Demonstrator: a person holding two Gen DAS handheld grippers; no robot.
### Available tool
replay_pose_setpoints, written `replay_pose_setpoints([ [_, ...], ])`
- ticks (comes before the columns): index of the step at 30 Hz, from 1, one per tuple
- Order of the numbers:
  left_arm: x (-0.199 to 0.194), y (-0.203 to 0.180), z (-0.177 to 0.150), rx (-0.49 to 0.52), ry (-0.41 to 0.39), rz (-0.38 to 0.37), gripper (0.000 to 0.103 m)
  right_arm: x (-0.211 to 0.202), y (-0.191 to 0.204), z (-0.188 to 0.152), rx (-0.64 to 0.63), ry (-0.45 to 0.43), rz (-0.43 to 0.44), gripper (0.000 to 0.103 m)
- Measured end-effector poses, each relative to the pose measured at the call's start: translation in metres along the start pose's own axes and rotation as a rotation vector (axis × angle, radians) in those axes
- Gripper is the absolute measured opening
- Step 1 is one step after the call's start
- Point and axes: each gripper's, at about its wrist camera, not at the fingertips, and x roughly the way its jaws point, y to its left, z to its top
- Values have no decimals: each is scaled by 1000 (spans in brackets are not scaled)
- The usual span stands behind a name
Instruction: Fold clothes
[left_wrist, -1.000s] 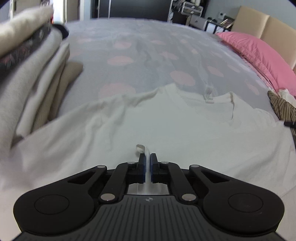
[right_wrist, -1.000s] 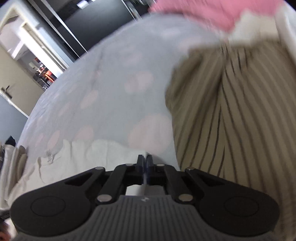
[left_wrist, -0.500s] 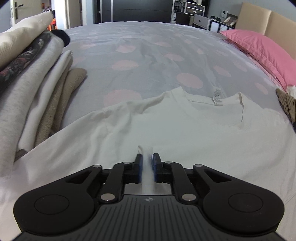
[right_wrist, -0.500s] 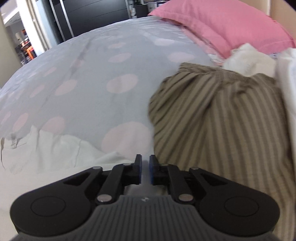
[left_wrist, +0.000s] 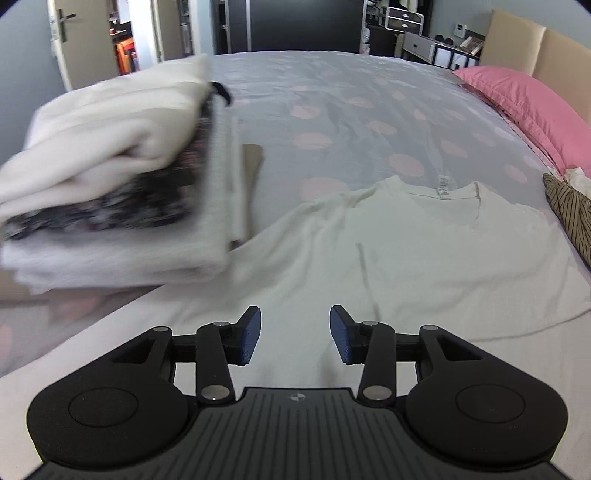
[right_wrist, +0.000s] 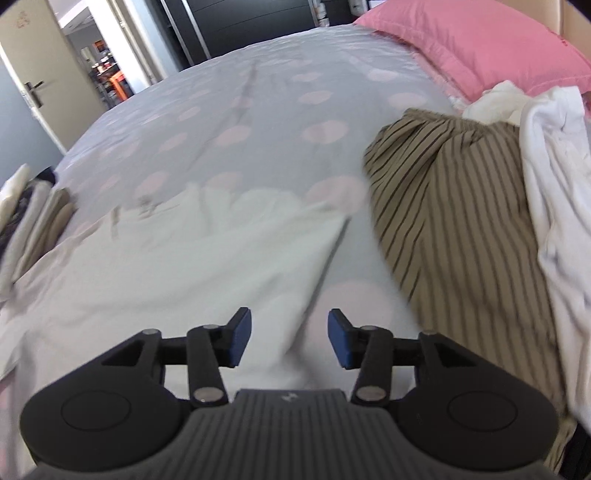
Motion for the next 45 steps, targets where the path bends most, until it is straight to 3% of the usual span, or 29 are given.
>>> replay_pose_setpoints([
  [13,-72,127,-63,-216,23,141,40,-49,76,-80,-59,129,70,70],
  [21,-98,201,-98,-387,6,222,40,-31,83,-116,-38,224,34,71],
  [27,-110,245,-118,-507,5,317,40,-24,80,-123,-39,243,6,71],
  [32,-100,272,-138,-599,65,404,40,-25,88,-121,-60,235,25,71],
  [37,-92,282,-150,-651,112,394,39,-24,95,-121,-81,232,42,71],
  [38,-92,282,-151,-663,112,392,37,-24,95,-121,-77,226,45,71],
  [42,-95,278,-147,-677,102,394,13,-27,95,-117,-53,205,54,71],
  [45,-102,269,-140,-659,69,405,5,-30,94,-113,-49,193,44,71],
])
